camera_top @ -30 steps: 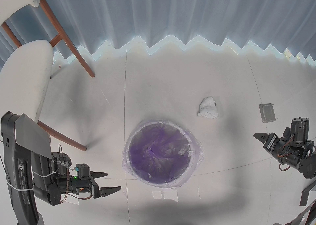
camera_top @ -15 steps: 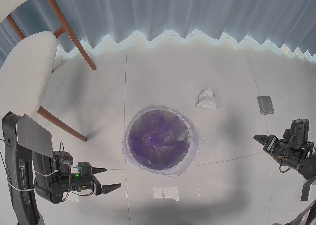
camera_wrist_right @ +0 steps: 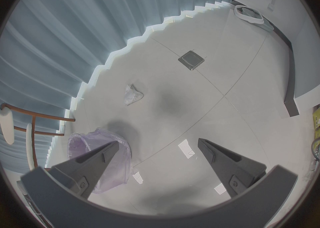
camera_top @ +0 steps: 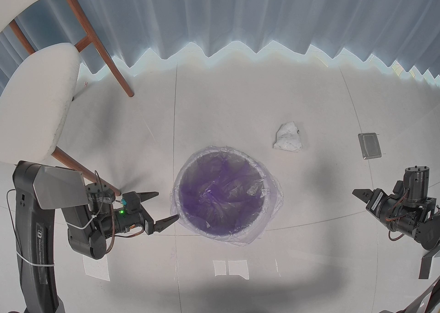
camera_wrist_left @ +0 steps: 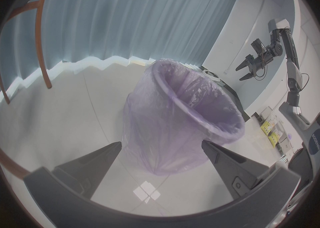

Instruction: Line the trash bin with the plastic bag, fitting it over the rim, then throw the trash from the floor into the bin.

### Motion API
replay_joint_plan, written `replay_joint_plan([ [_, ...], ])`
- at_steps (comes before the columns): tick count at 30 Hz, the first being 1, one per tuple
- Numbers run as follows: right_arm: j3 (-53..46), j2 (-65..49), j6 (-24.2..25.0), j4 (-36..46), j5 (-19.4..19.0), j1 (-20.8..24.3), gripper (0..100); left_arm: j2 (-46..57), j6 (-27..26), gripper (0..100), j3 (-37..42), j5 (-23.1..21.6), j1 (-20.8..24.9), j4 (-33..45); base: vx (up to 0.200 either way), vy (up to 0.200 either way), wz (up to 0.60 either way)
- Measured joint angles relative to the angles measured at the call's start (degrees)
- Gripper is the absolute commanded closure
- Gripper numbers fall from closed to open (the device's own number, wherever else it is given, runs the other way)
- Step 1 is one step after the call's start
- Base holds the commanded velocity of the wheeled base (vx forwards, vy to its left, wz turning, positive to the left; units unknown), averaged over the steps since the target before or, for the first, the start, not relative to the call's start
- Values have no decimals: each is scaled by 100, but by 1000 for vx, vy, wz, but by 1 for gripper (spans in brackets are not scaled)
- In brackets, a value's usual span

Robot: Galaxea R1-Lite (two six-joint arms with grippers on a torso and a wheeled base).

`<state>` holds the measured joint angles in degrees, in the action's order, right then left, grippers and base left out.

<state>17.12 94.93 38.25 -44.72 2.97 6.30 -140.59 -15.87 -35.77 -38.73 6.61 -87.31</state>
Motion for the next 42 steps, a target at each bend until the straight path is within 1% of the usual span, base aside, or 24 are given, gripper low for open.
replay_joint_plan([
  [3, 2, 13, 0, 0, 2, 0, 0, -202, -11, 0, -397, -5, 63, 20, 0, 0, 0],
  [8, 7, 28, 1, 0, 0, 0, 0, -458, -22, 0, -767, -24, 118, 27, 0, 0, 0],
  [9, 9, 33, 4, -1, 2, 0, 0, -517, -22, 100, -813, -33, 129, 24, 0, 0, 0],
  [29, -144, 49, 6, 0, 2, 0, 0, -886, 4, 100, -962, -51, 133, -33, 0, 0, 0],
  [35, -152, 49, 6, 0, 20, 0, 0, -1037, 41, 100, -1035, -27, 234, -46, 0, 0, 0],
  [41, -172, 49, 15, 0, 126, 0, 0, -1095, 57, 100, -1009, -9, 341, -134, 0, 0, 0],
  [42, -172, 49, 15, 0, 126, 0, 0, -1095, 60, 0, -1005, -9, 341, -137, 0, 0, 0],
])
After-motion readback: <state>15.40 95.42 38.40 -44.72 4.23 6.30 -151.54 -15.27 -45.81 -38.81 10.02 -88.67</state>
